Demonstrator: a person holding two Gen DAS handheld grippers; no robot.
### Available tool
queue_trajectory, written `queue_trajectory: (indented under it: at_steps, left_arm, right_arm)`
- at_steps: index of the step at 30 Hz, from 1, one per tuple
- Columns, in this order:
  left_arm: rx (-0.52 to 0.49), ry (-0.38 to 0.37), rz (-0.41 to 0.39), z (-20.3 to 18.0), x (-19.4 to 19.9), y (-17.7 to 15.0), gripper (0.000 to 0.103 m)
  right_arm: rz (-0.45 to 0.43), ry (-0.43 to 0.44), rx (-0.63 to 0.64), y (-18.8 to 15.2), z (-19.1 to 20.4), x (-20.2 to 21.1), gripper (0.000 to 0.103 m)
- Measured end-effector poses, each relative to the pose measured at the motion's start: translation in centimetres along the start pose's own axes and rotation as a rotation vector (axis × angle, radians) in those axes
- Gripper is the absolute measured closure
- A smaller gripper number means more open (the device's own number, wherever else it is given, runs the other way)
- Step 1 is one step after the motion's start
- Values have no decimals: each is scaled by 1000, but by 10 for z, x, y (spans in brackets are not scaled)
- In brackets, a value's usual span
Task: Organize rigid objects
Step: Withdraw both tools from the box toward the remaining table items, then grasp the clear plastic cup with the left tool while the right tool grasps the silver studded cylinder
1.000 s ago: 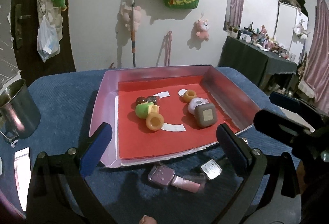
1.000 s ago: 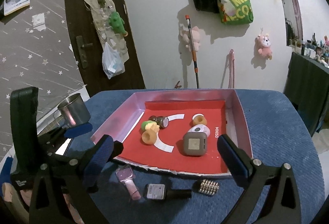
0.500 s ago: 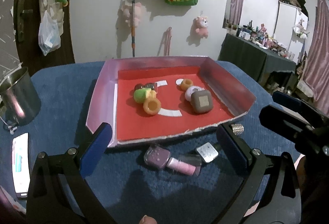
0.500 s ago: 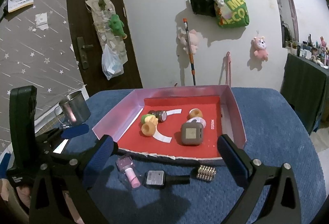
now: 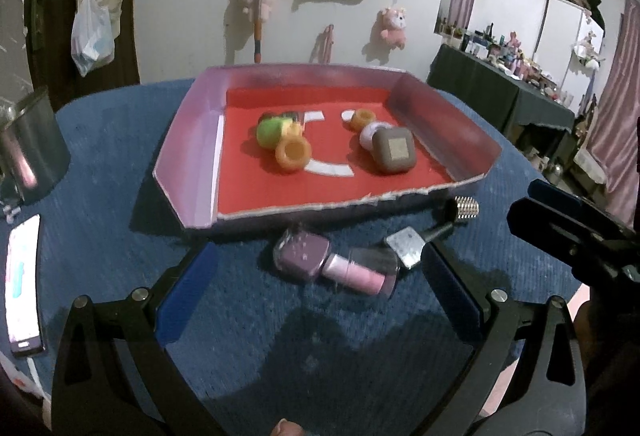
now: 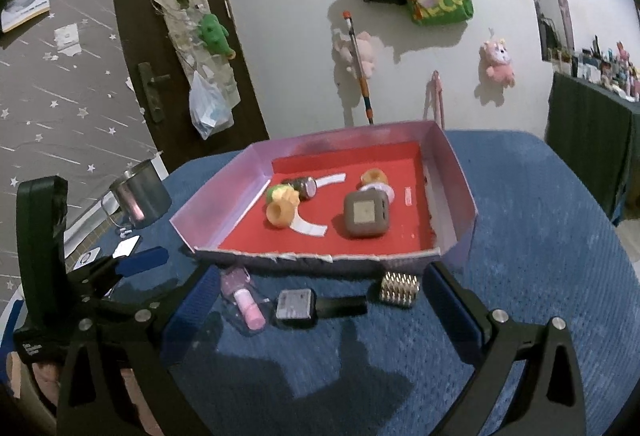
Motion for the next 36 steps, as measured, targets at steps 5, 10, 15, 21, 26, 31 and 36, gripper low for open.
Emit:
queue_trajectory:
  at_steps: [5, 10, 15, 21, 26, 31, 36]
  left_arm:
    - [16, -13, 33, 1, -7, -12, 0]
    - [27, -32, 59, 1, -14, -21, 0]
    - [32, -58, 78, -1, -20, -25, 0]
    - [33, -77, 93, -8, -28, -27, 0]
    - [24, -56, 97, -10, -35, -25, 0]
    - [48, -50, 94, -9, -42, -19, 0]
    - [74, -24, 94, -6, -49, -14, 0]
  right_arm:
    - [36, -22, -30, -11, -10, -6, 0]
    - [71, -50, -54, -21, -20, -16, 0]
    - [99, -81, -58, -27, -28, -23, 0]
    - [126, -124, -66, -29, -38, -32, 0]
    - [134, -143, -77, -30, -46, -37, 0]
    - [131, -170, -75, -26, -51, -41, 0]
    - [127, -185, -111, -18, -63, -47, 0]
Point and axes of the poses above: each gripper's, at about its wrist camera, not at the fingertips, and x roughly against the way its jaws point, z to its left, y to its top, the point moved 5 cm from there along -x, roughly the way its jaws point, and after that the axes turned 8 degrees about -x, right-handed, at the moved point
